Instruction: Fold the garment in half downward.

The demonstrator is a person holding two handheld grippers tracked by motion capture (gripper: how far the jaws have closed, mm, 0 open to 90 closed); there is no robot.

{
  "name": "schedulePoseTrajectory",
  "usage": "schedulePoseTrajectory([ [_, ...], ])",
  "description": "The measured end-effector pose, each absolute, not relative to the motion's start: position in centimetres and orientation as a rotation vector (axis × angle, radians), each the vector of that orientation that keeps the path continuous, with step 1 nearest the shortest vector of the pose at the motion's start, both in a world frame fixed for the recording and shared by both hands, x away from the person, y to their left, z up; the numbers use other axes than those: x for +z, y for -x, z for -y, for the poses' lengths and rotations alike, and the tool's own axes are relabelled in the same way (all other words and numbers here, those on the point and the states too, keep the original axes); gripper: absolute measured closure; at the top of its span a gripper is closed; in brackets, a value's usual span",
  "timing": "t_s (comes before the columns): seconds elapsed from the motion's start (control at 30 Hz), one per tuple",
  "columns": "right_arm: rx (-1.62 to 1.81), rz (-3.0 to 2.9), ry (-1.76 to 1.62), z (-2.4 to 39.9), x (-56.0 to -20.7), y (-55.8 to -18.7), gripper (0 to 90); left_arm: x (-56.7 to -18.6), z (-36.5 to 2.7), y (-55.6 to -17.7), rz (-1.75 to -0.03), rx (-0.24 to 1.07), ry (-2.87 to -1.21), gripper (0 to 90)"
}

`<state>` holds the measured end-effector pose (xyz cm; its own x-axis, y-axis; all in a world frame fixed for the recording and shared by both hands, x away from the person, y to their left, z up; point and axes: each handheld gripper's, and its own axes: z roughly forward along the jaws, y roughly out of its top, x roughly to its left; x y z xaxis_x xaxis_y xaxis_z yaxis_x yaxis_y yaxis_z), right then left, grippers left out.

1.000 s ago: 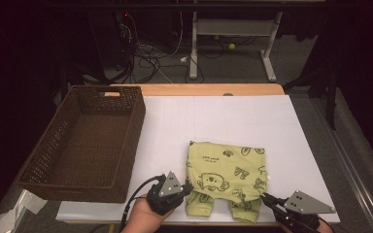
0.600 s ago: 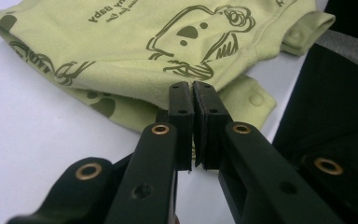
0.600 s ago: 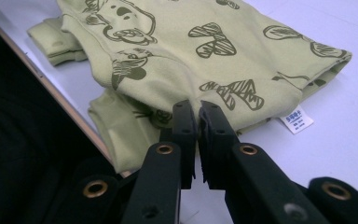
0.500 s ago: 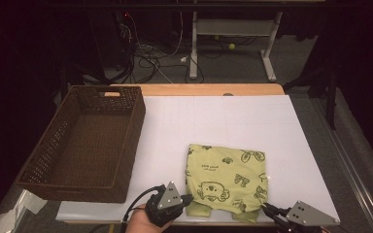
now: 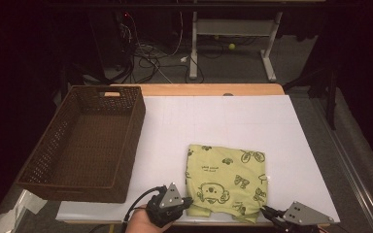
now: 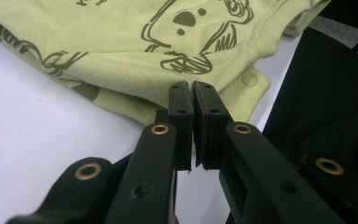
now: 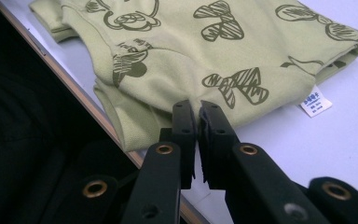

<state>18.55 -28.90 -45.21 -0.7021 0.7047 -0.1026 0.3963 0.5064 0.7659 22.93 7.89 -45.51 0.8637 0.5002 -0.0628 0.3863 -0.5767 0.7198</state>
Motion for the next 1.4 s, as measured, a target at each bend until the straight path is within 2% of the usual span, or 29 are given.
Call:
schedulePoseTrajectory([
  [0.2, 1.046, -2.352, -0.909, 28.9, -45.2, -18.5, 83.9, -45.5, -8.0, -22.9, -0.638, 0.157, -2.246, 82.4],
  [0.37, 1.110, -2.347, -0.924, 29.1, -45.0, -18.5, 76.4, -45.2, -8.4, -22.9, -0.640, 0.127, -2.208, 71.5],
  [0.57, 1.158, -2.319, -0.934, 29.2, -44.8, -18.5, 68.4, -45.2, -8.8, -23.2, -0.652, 0.102, -2.169, 66.0],
  [0.7, 1.168, -2.297, -0.963, 29.4, -44.8, -18.7, 60.9, -44.9, -9.3, -23.5, -0.672, 0.104, -2.114, 56.0],
  [0.93, 1.202, -2.229, -1.040, 29.5, -44.8, -19.3, 40.1, -44.8, -9.3, -24.3, -0.712, 0.116, -2.085, 35.0],
  [1.07, 1.213, -2.199, -1.067, 29.5, -45.0, -20.1, 33.2, -45.1, -8.9, -25.1, -0.741, 0.108, -2.101, 23.7],
  [1.17, 1.197, -2.183, -1.087, 29.5, -45.1, -21.0, 29.9, -45.6, -8.6, -26.1, -0.809, 0.108, -2.137, 10.8],
  [1.27, 1.194, -2.171, -1.111, 29.6, -45.2, -22.0, 25.2, -45.9, -8.6, -27.1, -0.849, 0.120, -2.143, 4.3],
  [1.4, 1.182, -2.134, -1.155, 29.8, -45.2, -23.0, 14.9, -45.9, -8.6, -28.1, -0.877, 0.111, -2.131, 0.0],
])
